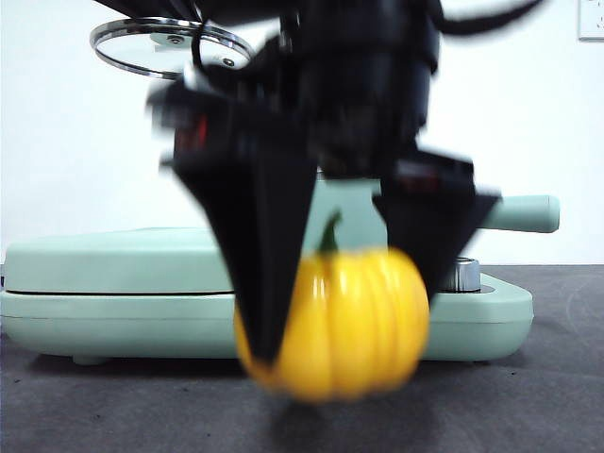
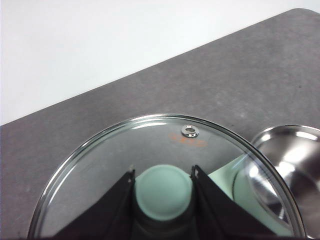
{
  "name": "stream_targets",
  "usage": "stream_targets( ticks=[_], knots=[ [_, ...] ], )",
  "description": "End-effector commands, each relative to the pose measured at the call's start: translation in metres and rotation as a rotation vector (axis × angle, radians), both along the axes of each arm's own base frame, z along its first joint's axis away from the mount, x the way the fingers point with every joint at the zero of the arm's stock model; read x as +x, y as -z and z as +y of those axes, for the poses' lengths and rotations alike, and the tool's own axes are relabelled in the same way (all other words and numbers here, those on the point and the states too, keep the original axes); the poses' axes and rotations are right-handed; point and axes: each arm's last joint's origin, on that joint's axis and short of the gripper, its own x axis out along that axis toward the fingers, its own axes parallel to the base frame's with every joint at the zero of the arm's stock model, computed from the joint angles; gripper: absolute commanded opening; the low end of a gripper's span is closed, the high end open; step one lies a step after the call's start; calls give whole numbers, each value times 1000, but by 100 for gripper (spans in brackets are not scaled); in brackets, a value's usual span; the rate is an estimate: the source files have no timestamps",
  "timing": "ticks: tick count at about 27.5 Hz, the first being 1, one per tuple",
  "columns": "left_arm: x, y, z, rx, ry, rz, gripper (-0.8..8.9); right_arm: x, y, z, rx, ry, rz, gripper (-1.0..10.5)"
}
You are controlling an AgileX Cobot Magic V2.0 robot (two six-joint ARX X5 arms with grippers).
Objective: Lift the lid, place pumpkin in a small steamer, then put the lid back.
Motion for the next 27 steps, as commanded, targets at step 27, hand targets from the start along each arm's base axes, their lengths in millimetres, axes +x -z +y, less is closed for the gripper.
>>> stream_targets(
  ticks=[27],
  knots=[
    [3, -12, 8, -36, -34, -46, 10, 216, -78, -65, 36, 203, -90, 326]
  ],
)
